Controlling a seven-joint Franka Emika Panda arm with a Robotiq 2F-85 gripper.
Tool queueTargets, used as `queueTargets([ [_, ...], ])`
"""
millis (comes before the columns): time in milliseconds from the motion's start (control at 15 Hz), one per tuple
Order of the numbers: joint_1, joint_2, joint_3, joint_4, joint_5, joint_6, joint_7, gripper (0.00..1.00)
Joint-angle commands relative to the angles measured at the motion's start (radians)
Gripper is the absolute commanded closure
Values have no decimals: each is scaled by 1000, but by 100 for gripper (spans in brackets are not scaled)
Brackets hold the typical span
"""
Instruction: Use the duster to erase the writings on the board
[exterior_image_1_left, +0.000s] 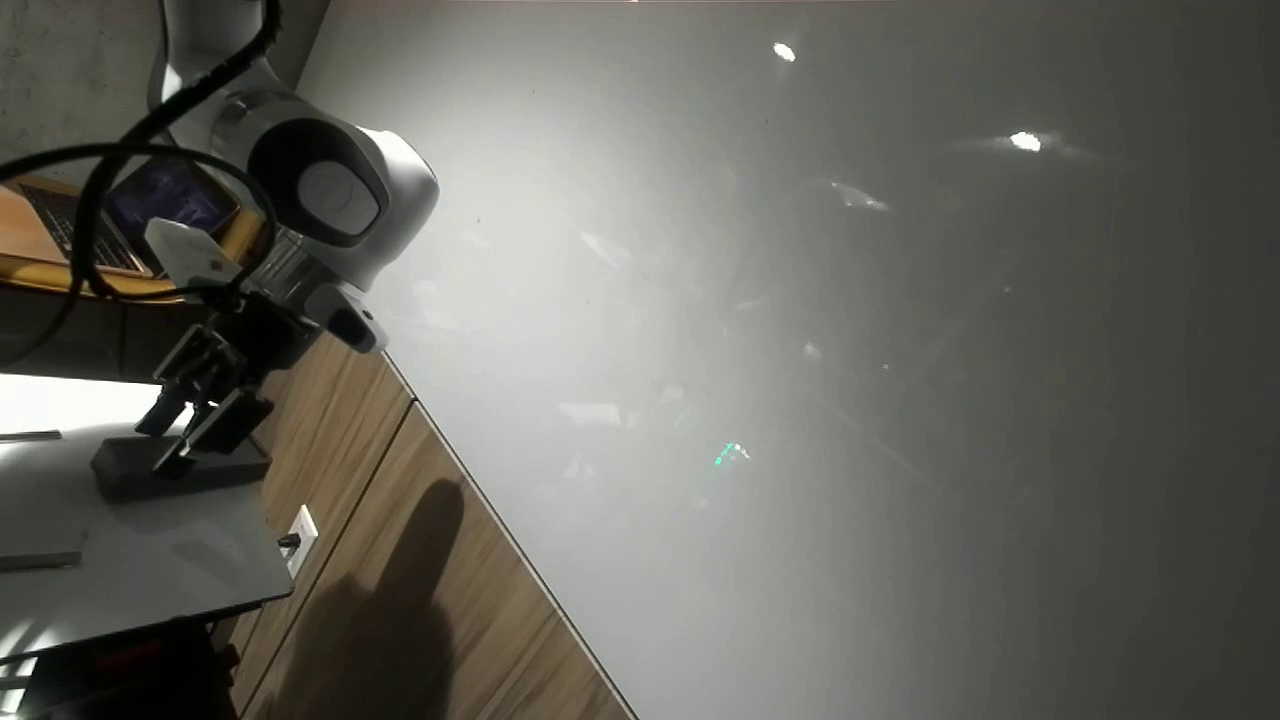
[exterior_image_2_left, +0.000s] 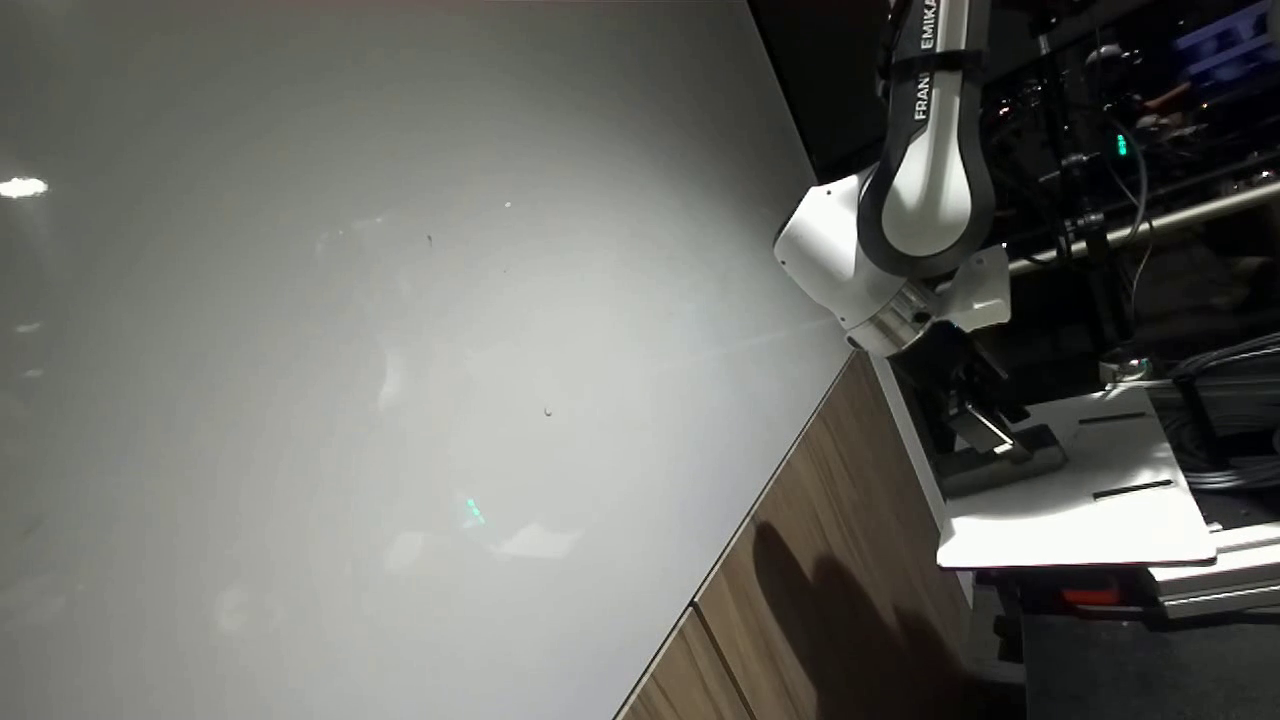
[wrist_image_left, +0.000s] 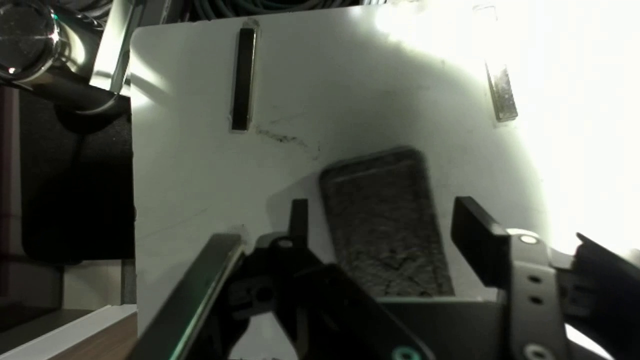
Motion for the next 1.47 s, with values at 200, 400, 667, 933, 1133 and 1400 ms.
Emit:
queueTargets([
  [200,-8,4,-16,7,3,12,-24,0],
  [400,-3,-31,-10,-11,8,65,-66,0],
  [667,-1,-80,-6,-63,-16,217,-156,0],
  [933,-6,-61,-9,-55,-13,271,-243,0],
  [1133,-8,-52,-12,-60,-11,301,-298,0],
  [1400,-10,-34,-15,-58,-8,329,-350,0],
])
